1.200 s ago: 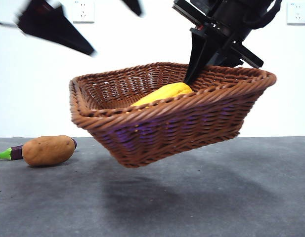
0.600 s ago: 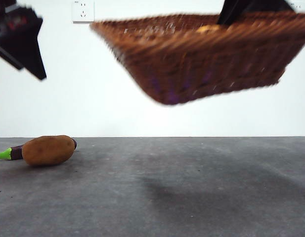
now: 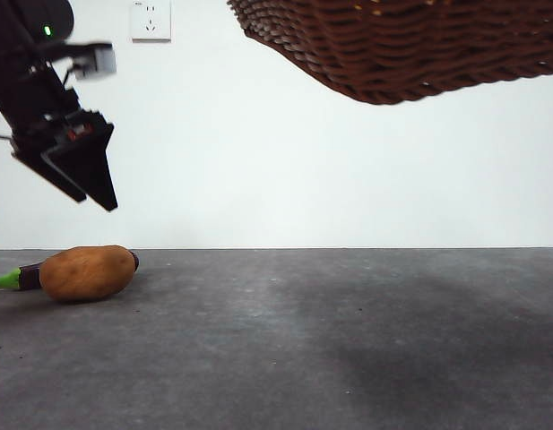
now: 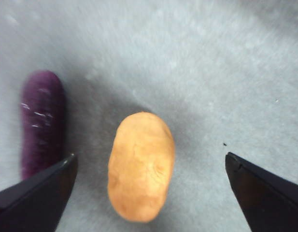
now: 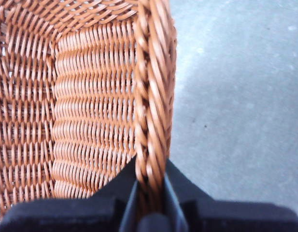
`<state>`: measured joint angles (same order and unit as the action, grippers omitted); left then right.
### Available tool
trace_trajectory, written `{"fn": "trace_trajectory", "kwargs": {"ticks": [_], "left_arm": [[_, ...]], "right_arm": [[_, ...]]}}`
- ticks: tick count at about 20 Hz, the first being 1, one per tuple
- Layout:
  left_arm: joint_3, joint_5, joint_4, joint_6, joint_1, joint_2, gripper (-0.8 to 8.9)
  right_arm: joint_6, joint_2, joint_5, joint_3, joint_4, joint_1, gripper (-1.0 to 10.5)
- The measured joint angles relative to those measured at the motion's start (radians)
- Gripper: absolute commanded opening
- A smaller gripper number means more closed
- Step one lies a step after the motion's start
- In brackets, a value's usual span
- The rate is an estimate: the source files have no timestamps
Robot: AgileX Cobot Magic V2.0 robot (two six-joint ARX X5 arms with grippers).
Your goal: Help me put the vegetables on the table into the basket
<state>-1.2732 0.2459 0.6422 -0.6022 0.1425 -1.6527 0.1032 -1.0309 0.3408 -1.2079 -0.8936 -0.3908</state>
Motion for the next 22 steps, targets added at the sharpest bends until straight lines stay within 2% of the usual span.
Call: {"fn": "trace_trajectory", "kwargs": {"ticks": [4, 11, 12, 15, 18, 22], "left_arm": [[-0.022, 0.036, 0.006, -0.016, -0.021, -0.074, 5.64], [-0.022, 0.037, -0.003, -0.019, -0.024, -0.187, 5.61], [-0.022, 0.037, -0.007, -0.019, -0.024, -0.197, 5.3], [-0.022, 0.018, -0.039, -0.01, -0.024, -0.203, 2.62], [-0.022, 0.015, -0.044, 0.003, -0.024, -0.207, 0.57], [-0.031, 0.019, -0.039, 0.013, -0.025, -0.22, -0.15]], "right_arm": [[-0.01, 0.0, -0.012, 0.0, -0.023, 0.0, -0.1], [-0.018, 0.0, -0.038, 0.0, -0.018, 0.0, -0.1], [-0.019, 0.0, -0.038, 0.0, -0.018, 0.0, -0.1], [-0.026, 0.0, -0.038, 0.0, -0.018, 0.0, -0.1], [-0.026, 0.0, -0.038, 0.0, -0.018, 0.0, -0.1], [-0.026, 0.0, -0.04, 0.0, -0.013, 0.0, -0.1]]}}
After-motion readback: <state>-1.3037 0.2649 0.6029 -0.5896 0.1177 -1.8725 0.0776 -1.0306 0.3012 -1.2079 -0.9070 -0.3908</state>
